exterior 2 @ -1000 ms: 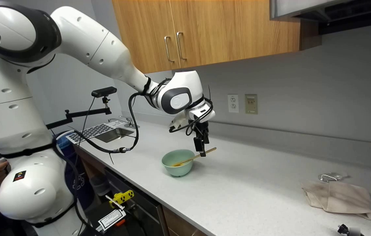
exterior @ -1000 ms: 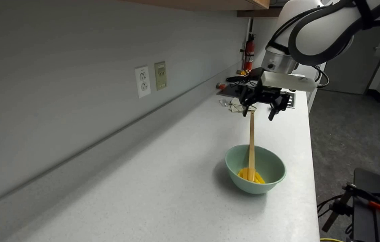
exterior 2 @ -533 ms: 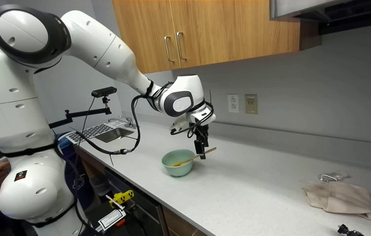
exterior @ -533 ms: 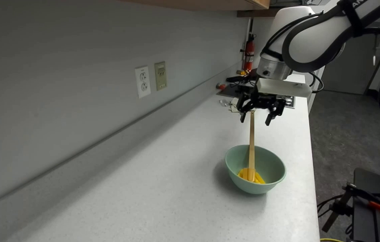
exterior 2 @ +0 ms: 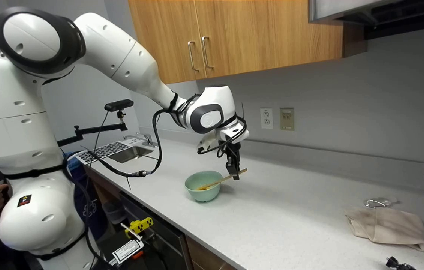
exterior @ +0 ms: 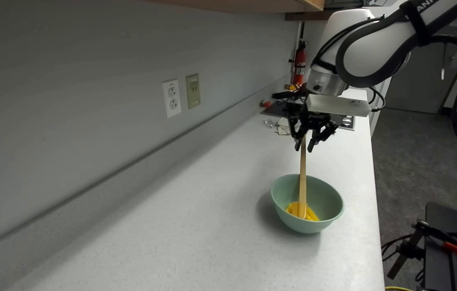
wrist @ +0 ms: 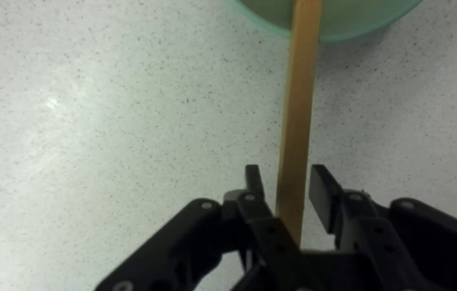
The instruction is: Mix the contents of the bowl with the spatula
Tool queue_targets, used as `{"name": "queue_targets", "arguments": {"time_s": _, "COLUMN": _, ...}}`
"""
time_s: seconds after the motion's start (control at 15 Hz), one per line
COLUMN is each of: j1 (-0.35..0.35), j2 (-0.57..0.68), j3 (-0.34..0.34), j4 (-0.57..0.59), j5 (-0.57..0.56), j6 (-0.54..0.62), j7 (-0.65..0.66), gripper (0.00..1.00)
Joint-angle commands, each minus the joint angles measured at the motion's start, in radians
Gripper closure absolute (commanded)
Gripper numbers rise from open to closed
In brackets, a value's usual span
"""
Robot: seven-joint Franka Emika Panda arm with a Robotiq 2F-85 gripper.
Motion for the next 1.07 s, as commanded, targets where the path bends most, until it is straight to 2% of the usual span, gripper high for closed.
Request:
{"name": "queue_targets", "arguments": {"time_s": 0.0, "j1": 0.02, "j2": 0.003, "j3": -0.025, "j4": 0.013, "j5": -0.021, "j6": 0.021, "j7": 0.01, "gripper": 0.92}}
{"name": "queue_targets", "arguments": {"time_s": 0.07, "j1": 0.021, "j2": 0.0, "j3": -0.026, "j4": 0.013, "j5": -0.021, "j6": 0.02, "j7": 0.01, "gripper": 0.99}}
{"name": "queue_targets", "arguments": {"time_s": 0.13, "j1": 0.022, "j2": -0.004, "j3": -0.026, "j4": 0.01, "j5": -0.018, "j6": 0.022, "j7": 0.01, "gripper": 1.0}}
{"name": "queue_targets", "arguments": {"time_s": 0.2, "j1": 0.023, "j2": -0.009, "j3": -0.024, "j4": 0.007, "j5": -0.019, "j6": 0.023, "j7": 0.009, "gripper": 0.96}}
{"name": "queue_targets", "arguments": {"time_s": 0.53, "j1": 0.049, "j2": -0.064, "j3": -0.015, "j4": -0.044, "j5": -0.099, "j6": 0.111, "j7": 0.035, "gripper": 0.96}}
{"name": "queue_targets", "arguments": {"time_s": 0.8, "j1": 0.064, "j2": -0.132, "j3": -0.006, "j4": -0.122, "j5": -0.247, "j6": 0.199, "j7": 0.106, "gripper": 0.96}}
{"name": "queue_targets", "arguments": {"time_s": 1.0, "j1": 0.04, "j2": -0.199, "j3": 0.011, "j4": -0.19, "j5": -0.414, "j6": 0.251, "j7": 0.21, "gripper": 0.96}}
